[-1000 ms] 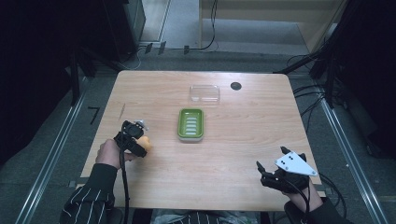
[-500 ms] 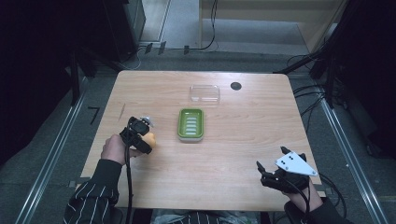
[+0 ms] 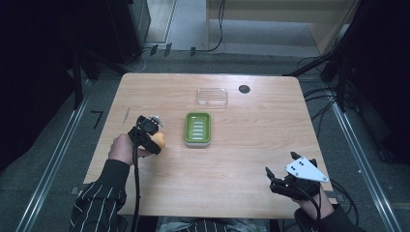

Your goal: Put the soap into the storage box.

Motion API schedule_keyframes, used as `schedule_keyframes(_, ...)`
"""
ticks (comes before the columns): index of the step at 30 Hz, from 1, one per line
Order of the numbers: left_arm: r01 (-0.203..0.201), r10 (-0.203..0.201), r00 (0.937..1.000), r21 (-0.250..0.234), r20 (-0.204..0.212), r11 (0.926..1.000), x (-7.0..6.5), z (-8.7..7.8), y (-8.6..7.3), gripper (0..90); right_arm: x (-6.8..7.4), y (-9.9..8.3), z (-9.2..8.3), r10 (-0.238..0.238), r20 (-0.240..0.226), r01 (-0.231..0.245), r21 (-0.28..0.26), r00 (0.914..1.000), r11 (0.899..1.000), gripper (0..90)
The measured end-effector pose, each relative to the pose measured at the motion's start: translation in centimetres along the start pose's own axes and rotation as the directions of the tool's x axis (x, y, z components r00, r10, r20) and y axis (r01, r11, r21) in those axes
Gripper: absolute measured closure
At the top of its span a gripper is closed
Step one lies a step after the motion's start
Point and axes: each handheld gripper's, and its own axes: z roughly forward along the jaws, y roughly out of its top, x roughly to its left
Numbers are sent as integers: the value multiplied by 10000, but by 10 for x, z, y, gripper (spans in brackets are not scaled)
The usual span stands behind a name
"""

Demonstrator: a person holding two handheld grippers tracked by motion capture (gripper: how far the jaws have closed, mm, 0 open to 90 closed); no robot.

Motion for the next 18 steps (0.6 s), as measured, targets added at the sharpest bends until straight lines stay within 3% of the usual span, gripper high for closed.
schedule_keyframes(18,-424,426,9990,-169,129,9990,-5,-4,21,394,0,0,0,3,-14,-3,9,10000,10000,137)
